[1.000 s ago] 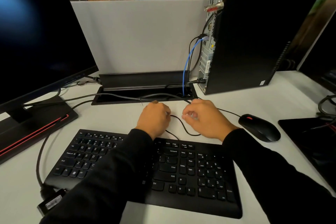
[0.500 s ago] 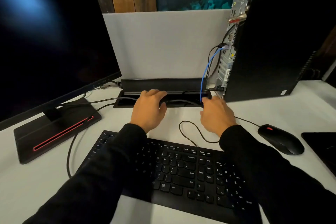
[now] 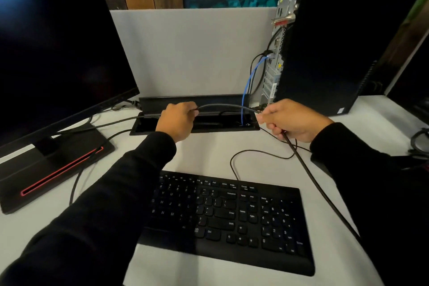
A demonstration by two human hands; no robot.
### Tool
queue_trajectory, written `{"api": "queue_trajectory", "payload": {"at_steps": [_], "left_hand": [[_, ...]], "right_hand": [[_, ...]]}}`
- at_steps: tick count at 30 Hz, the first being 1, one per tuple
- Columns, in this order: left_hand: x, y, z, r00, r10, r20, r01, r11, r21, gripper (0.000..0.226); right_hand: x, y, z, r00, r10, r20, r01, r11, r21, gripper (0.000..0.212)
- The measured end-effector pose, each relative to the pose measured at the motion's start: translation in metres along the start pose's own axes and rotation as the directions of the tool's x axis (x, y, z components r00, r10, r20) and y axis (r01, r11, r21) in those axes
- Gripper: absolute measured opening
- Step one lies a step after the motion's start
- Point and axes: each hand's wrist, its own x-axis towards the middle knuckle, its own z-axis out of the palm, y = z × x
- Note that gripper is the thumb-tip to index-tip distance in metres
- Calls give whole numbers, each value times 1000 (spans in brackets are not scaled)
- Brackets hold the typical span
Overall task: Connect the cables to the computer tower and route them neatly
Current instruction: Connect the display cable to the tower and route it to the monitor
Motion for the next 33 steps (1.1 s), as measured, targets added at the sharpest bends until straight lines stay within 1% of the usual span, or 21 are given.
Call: {"api": "queue_trajectory", "payload": {"at_steps": [2, 5, 9, 12, 14, 16, 17, 18, 19, 20, 21, 22, 23, 24, 26, 28, 30, 31, 32, 33], "left_hand": [[-1, 3, -3, 1000, -16, -7, 16, 998, -62, 24], [-3, 8, -6, 1000, -27, -3, 27, 991, -131, 23], [-10, 8, -12, 1000, -15, 25, 20, 979, -203, 22], [-20, 8, -15, 999, 34, 0, -33, 984, -175, 15], [-24, 10, -13, 1000, 29, 4, -28, 985, -169, 21], [-29, 15, -11, 999, 14, -38, -20, 985, -174, 38], [-33, 20, -10, 993, 43, -107, -59, 986, -157, 51], [-37, 28, -10, 979, 98, -181, -122, 985, -125, 62], [-41, 39, -11, 955, 174, -241, -198, 977, -78, 68], [-44, 51, -14, 928, 262, -264, -277, 961, -21, 69], [-44, 64, -17, 908, 343, -240, -347, 938, 27, 66], [-43, 75, -21, 891, 410, -196, -407, 912, 57, 56], [-42, 83, -24, 877, 454, -159, -449, 891, 69, 42], [-40, 87, -27, 876, 459, -146, -457, 888, 52, 31], [-36, 85, -31, 891, 406, -203, -413, 911, 7, 33], [-37, 77, -37, 903, 290, -316, -319, 947, -44, 32], [-34, 57, -45, 900, 75, -429, -151, 978, -145, 33], [-33, 45, -52, 888, -53, -456, -46, 978, -203, 36], [-33, 32, -57, 874, -148, -462, 34, 969, -247, 39], [-34, 22, -61, 868, -191, -458, 72, 962, -265, 43]], "right_hand": [[-3, -1, -4, 998, 8, 61, -20, 980, 196, 15], [-7, -3, -3, 997, -33, 72, 2, 920, 393, 19], [-13, -12, 3, 996, -82, 42, 43, 819, 573, 22], [-16, -26, 7, 994, -105, -40, 107, 765, 635, 24], [-17, -33, 10, 987, -134, -90, 161, 779, 605, 23], [-20, -35, 14, 978, -177, -114, 210, 842, 496, 22], [-22, -33, 19, 972, -200, -121, 232, 889, 396, 21], [-24, -31, 25, 967, -224, -121, 250, 925, 285, 21], [-27, -28, 30, 963, -248, -107, 265, 944, 197, 21], [-31, -27, 36, 960, -268, -84, 278, 950, 145, 21], [-35, -28, 40, 956, -286, -65, 292, 950, 114, 21], [-39, -30, 42, 951, -303, -60, 307, 947, 92, 20], [-43, -33, 41, 945, -318, -74, 323, 943, 73, 19], [-46, -36, 39, 939, -328, -100, 335, 940, 63, 18], [-55, -35, 34, 933, -339, -123, 350, 934, 75, 17], [-63, -28, 30, 945, -324, -46, 327, 942, 75, 18], [-73, -18, 25, 968, -244, 52, 234, 960, 152, 18], [-76, -14, 21, 973, -216, 86, 196, 959, 203, 19], [-80, -11, 17, 974, -201, 106, 172, 957, 235, 21], [-82, -10, 13, 974, -201, 106, 172, 956, 238, 21]]}}
